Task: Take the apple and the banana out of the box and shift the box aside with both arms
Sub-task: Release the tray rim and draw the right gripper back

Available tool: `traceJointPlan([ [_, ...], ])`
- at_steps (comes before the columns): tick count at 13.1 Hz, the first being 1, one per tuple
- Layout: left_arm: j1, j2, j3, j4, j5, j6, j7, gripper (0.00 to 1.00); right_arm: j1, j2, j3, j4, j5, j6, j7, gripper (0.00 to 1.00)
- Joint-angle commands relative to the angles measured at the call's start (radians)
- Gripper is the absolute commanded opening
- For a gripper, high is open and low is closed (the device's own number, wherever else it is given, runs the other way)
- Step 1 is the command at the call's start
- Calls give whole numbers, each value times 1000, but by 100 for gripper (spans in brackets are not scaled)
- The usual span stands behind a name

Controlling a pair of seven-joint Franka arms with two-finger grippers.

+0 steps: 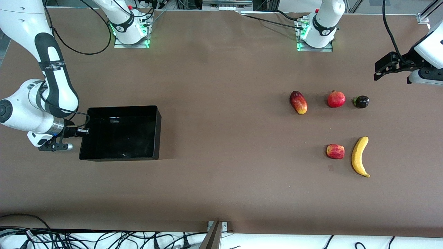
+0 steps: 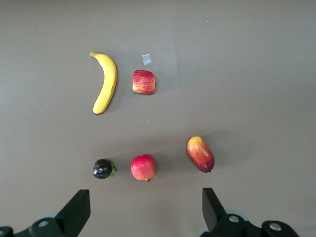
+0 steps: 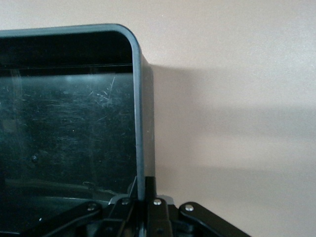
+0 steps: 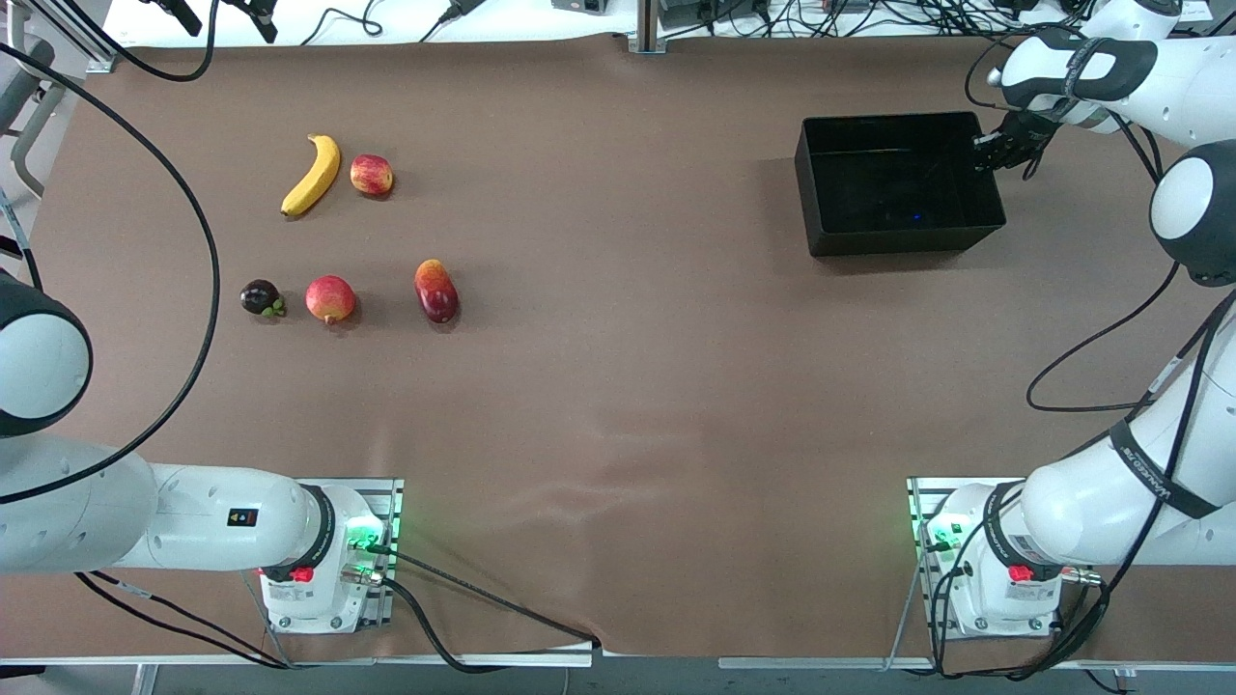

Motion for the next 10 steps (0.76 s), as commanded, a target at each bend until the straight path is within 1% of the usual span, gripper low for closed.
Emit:
traceJointPlan([
  [1, 8, -19, -1, -16, -24, -3, 1, 100, -2, 1, 22, -20, 31, 28, 1, 99],
  [2, 8, -19, -1, -16, -24, -3, 1, 100, -1, -4, 24, 7, 31, 27, 8, 100],
  [4, 8, -19, -1, -16, -25, -2, 1, 100, 13, -21, 26, 72, 24, -36, 16, 100],
  [6, 8, -18, -1, -16, -24, -2, 1, 100, 37, -63, 18, 101, 4, -79, 16, 100],
  [7, 8, -18, 1, -16, -25, -2, 1, 100, 42, -96, 19, 119, -37, -119, 22, 100],
  [9, 8, -18, 1, -18, -25, 0, 1, 100, 65, -175, 25, 164, -135, -261, 149, 100],
  [10, 8, -18, 1, -18, -25, 0, 1, 100, 83, -218, 29, 173, -165, -330, 204, 100],
])
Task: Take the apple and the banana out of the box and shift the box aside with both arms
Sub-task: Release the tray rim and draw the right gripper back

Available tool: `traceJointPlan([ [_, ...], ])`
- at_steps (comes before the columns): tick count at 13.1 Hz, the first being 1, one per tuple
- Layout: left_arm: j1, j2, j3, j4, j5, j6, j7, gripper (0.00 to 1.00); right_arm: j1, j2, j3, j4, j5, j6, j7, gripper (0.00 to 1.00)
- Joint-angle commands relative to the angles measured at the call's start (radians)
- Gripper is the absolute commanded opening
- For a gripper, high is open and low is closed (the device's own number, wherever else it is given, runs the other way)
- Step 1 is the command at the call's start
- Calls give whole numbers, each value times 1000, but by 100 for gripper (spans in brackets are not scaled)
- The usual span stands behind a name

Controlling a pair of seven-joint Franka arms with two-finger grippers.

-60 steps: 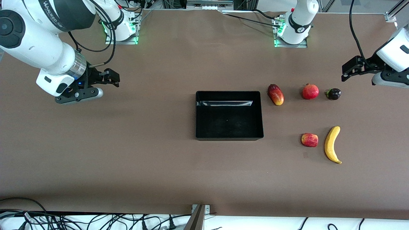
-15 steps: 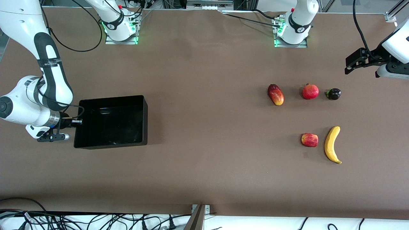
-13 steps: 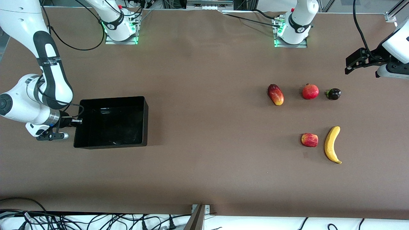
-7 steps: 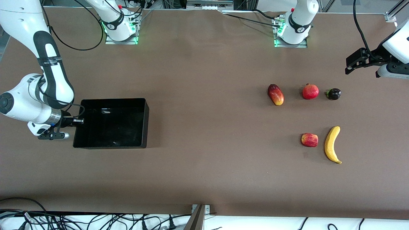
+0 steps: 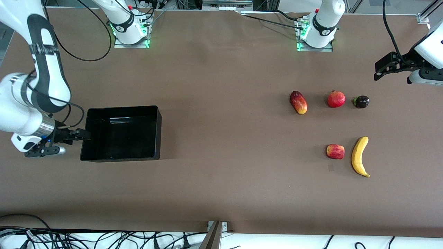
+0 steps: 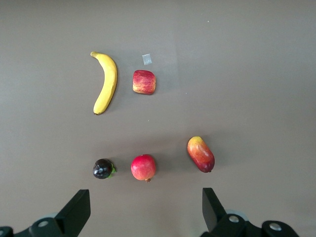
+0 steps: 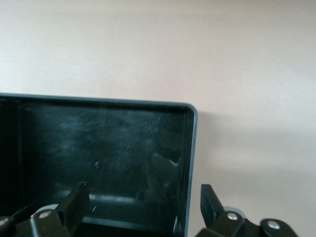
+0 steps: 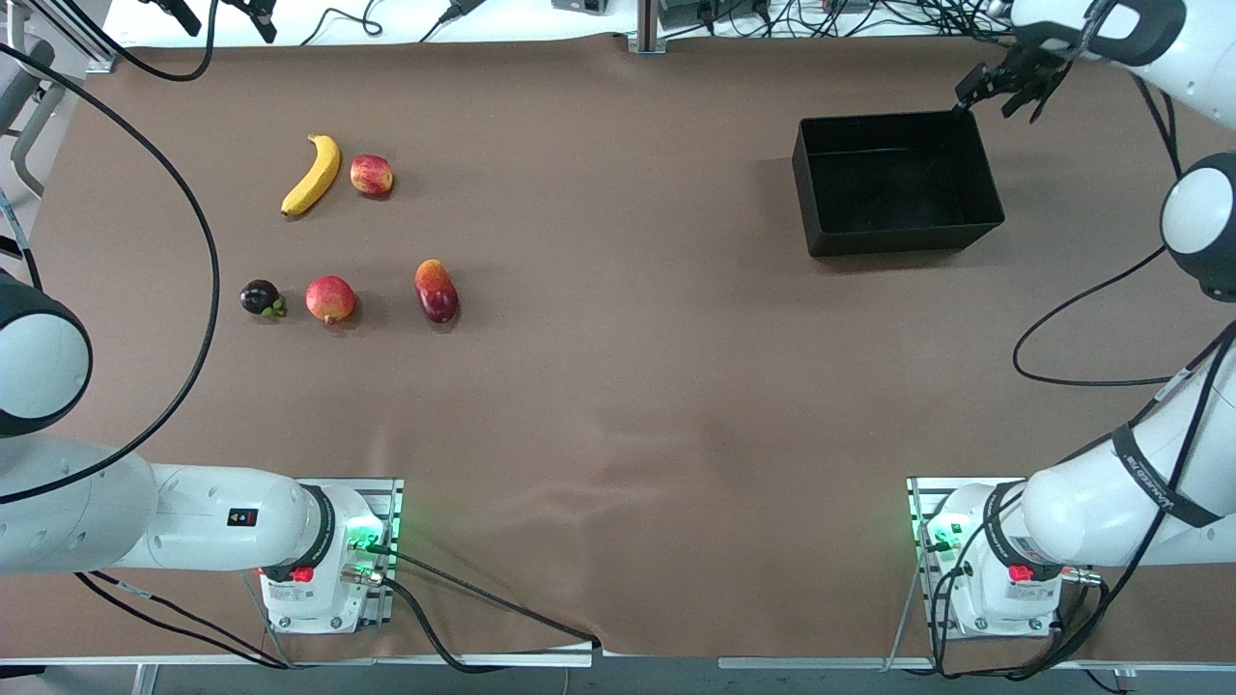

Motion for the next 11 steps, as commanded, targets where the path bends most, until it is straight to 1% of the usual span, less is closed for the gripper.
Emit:
traceJointPlan([
  [1, 6, -18, 1, -16, -25, 0, 1, 100, 51, -156, 7, 4, -86, -171, 141, 100],
  [3, 6, -18, 1, -16, -24, 0, 1, 100, 71, -260, 10, 6, -124, -285, 183, 100],
  [4, 6, -18, -1, -16, -25, 0, 1, 100, 72, -305, 11, 7, -124, -319, 181, 100],
  [5, 6, -18, -1, -16, -25, 0, 1, 100, 72, -345, 28, 6, -126, -349, 183, 100],
  [6, 6, -18, -1, -17, -25, 0, 1, 100, 72, -359, 40, 7, -127, -371, 186, 100],
  [11, 8, -18, -1, -17, -25, 0, -1, 100, 71, -353, 37, 61, -129, -397, 201, 100],
])
